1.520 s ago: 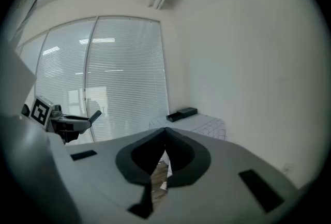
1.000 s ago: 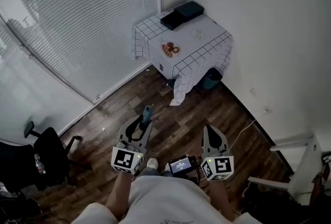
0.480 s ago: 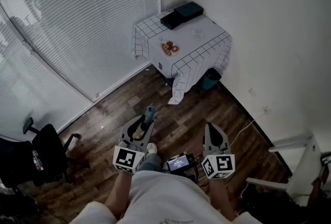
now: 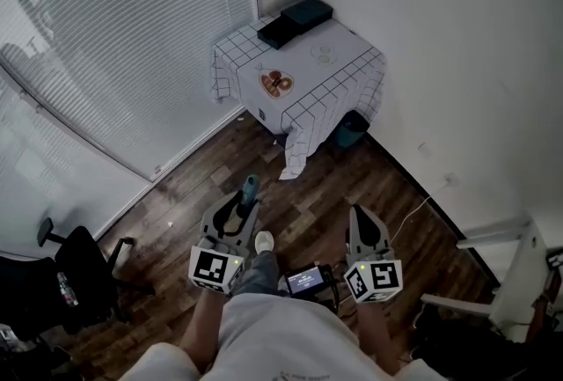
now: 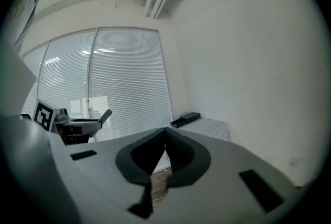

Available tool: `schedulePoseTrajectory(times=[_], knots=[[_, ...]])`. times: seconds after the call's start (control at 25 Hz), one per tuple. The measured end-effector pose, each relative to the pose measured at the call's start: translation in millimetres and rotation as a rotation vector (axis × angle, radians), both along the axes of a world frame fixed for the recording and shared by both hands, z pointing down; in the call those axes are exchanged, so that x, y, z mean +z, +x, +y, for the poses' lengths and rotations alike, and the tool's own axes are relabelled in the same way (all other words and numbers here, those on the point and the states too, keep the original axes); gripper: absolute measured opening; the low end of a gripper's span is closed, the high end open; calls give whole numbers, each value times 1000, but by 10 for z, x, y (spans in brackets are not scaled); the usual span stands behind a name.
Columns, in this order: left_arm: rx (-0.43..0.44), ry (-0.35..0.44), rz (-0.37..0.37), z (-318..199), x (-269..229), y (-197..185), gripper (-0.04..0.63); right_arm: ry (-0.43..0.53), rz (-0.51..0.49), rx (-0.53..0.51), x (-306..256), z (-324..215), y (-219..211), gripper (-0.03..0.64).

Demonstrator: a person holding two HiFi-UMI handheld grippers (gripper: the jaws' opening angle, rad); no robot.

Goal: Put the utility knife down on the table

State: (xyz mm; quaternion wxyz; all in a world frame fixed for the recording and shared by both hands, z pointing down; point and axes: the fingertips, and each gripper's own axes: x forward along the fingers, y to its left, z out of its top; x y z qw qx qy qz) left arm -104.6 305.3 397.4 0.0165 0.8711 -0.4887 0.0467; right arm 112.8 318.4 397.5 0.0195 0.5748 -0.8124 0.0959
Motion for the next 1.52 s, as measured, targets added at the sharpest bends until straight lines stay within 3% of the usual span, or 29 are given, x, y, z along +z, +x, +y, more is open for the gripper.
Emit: schedulePoseTrajectory(times=[0.2, 0.64, 1.0, 1.28, 1.52], knots=[[17, -6, 19, -340, -23, 0, 144, -17, -43, 22, 17, -304, -18, 8], [71, 6, 25, -1207, -6, -231, 144, -24, -37, 46, 29, -1094, -297, 8], [102, -17, 22, -1726, 29, -384, 143, -52, -36, 90, 131, -1398, -431, 8], [90, -21, 20, -2062, 40, -340, 144, -49, -46, 72, 147, -1793, -438, 8], [22, -34, 55, -2516, 69, -384, 144, -61, -14, 33, 180, -2351, -424, 8]])
